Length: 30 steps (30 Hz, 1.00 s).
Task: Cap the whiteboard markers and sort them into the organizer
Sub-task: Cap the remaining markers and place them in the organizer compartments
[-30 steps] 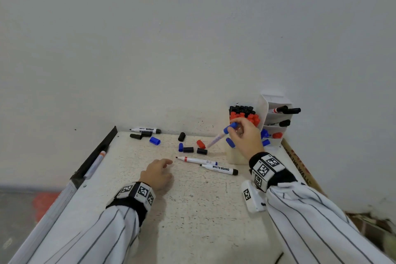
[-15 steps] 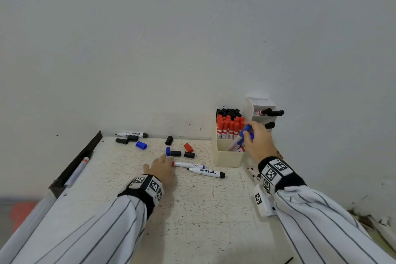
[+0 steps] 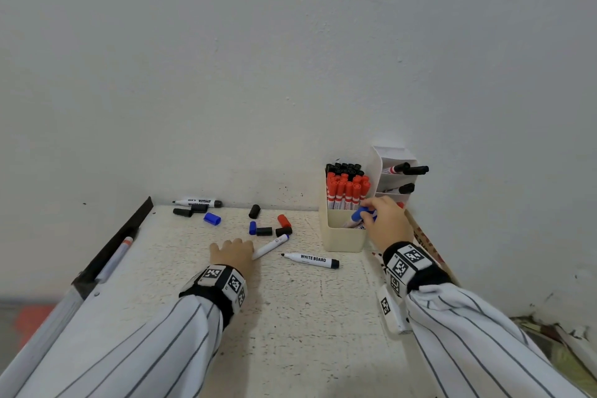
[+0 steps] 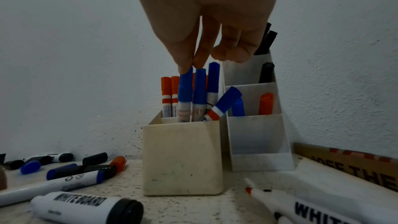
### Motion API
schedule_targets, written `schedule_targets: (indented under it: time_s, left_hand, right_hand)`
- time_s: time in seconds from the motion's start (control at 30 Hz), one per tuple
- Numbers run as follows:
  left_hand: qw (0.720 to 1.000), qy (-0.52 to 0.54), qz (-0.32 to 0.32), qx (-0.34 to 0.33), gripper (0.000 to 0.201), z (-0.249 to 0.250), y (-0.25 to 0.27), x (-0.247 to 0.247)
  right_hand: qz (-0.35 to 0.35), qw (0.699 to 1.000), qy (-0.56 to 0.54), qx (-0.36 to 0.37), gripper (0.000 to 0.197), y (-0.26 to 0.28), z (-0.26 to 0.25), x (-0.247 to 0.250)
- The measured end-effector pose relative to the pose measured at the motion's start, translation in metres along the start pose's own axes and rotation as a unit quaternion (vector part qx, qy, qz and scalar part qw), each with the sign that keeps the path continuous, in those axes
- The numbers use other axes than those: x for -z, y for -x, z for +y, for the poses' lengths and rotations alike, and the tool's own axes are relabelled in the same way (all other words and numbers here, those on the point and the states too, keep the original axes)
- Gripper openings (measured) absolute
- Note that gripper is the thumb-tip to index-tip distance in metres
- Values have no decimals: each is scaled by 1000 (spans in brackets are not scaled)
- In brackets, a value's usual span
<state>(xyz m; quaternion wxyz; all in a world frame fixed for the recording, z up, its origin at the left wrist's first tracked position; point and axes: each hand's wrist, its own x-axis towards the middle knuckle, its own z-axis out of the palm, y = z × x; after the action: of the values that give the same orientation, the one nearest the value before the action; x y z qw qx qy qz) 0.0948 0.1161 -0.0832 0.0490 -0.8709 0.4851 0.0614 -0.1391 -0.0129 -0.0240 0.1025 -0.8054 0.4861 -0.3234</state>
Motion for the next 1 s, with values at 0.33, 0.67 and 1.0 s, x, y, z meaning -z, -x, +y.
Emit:
schedule_targets:
  time_s: [0.33, 0.67, 1.0]
  left_hand:
    - [892, 412, 173, 67, 16, -27, 18, 15]
    - [780, 565, 252, 92, 29, -57, 32, 32]
    - [810, 548, 164, 132, 32, -79, 39, -1]
  right_hand:
    - [33, 999, 0, -36, 16, 6, -13, -10]
    - [49, 998, 9, -47, 18, 7, -25, -22]
    - [86, 994, 60, -43, 19, 12, -31, -27]
